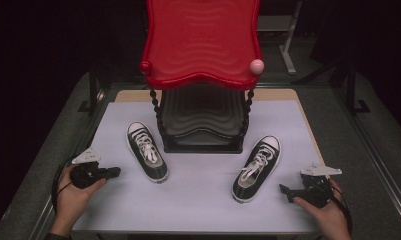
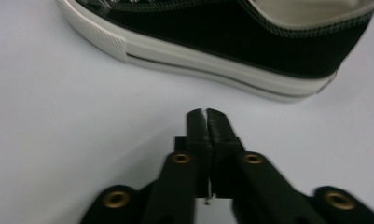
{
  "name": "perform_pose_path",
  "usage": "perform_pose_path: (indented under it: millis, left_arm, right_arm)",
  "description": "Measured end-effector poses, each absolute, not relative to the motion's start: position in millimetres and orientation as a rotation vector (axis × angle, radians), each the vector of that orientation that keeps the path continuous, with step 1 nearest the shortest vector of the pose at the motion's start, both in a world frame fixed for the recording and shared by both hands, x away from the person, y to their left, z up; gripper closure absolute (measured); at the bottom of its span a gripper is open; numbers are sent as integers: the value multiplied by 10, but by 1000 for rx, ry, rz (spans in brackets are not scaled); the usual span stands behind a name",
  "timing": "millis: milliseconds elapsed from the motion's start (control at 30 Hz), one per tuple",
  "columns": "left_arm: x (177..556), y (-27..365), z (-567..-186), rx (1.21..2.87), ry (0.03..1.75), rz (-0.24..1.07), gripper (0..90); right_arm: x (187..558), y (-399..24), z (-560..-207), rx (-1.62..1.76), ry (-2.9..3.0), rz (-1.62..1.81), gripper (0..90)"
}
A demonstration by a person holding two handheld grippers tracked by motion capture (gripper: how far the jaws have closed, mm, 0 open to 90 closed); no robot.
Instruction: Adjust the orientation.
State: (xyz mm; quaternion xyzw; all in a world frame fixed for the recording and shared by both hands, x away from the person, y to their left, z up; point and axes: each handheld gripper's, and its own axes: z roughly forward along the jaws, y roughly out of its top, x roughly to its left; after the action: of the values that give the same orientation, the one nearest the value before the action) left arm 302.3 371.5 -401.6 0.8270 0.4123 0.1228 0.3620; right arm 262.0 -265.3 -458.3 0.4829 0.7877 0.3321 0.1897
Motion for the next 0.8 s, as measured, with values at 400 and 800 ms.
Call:
perform_pose_path:
  millis: [400, 800]
  left_arm:
    - [3551, 3729, -3718, 2134, 1104, 378, 900]
    - [4217, 3648, -3501, 2136, 1099, 415, 900]
  right_arm:
    - [2620, -2653, -4583, 1359, 2214, 933, 96]
    - [2622, -2654, -4582, 1360, 2215, 933, 95]
